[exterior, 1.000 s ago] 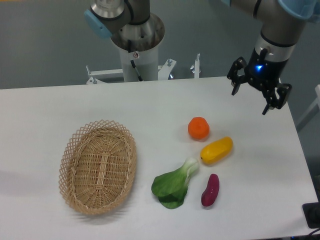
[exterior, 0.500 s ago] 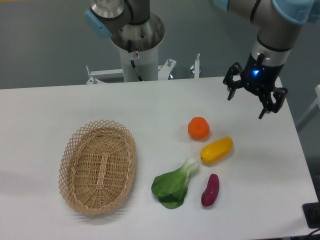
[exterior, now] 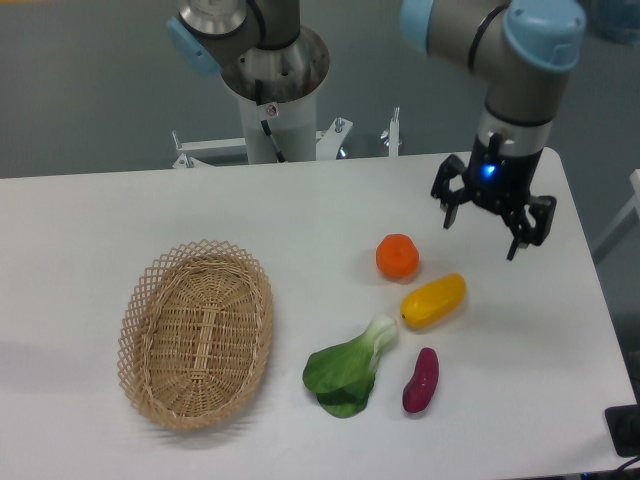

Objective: Pick up the mango from the table
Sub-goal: 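Move the open gripper toward the yellow mango beside the orange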

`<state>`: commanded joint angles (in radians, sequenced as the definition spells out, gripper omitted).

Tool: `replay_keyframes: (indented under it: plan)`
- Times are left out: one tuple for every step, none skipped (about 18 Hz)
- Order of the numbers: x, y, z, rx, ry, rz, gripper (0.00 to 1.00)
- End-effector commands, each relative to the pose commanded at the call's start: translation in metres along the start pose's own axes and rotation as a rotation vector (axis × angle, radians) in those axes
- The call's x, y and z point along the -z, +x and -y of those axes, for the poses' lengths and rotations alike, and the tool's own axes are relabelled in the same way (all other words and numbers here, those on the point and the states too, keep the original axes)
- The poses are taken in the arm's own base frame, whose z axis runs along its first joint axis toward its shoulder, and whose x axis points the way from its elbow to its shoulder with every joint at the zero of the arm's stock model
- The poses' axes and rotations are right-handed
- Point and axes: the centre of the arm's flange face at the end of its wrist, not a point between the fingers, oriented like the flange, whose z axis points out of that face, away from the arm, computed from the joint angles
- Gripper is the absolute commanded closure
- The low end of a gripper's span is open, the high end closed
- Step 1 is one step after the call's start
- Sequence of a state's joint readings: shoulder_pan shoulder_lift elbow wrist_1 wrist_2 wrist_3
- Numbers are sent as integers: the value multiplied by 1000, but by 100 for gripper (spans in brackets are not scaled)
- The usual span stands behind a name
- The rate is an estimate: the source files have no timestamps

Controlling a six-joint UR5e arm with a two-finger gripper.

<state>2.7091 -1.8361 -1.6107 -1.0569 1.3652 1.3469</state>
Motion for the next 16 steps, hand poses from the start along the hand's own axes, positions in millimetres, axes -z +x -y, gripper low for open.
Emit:
replay_keyframes:
  plan:
    - [-7, 2, 4, -7, -2, -12, 0]
    - [-17, 4, 5, -6, -5, -30, 0]
    - [-26, 7, 4, 3, -10, -45, 0]
    - [-35, 7, 2, 3, -15, -59, 0]
    - [-39, 1, 3, 5, -16, -62, 0]
    - [-41, 1, 2, 9, -18, -64, 0]
    - [-43, -1, 2, 5, -18, -66, 0]
    - [-50, -2, 1, -1, -23, -68, 0]
    - [-53, -3, 1, -8, -38, -65, 0]
    - [-53, -4, 1, -14, -47, -54, 0]
    - [-55, -4, 3, -20, -48, -47, 0]
    - [-64, 0, 9, -31, -50, -55, 0]
    - [-71, 4, 12, -41, -59, -59, 0]
    - [-76, 4, 10, -45, -89, -54, 0]
    - [-78, 5, 9, -53, -125, -48, 0]
    - [-81, 7, 12, -68, -162, -39, 0]
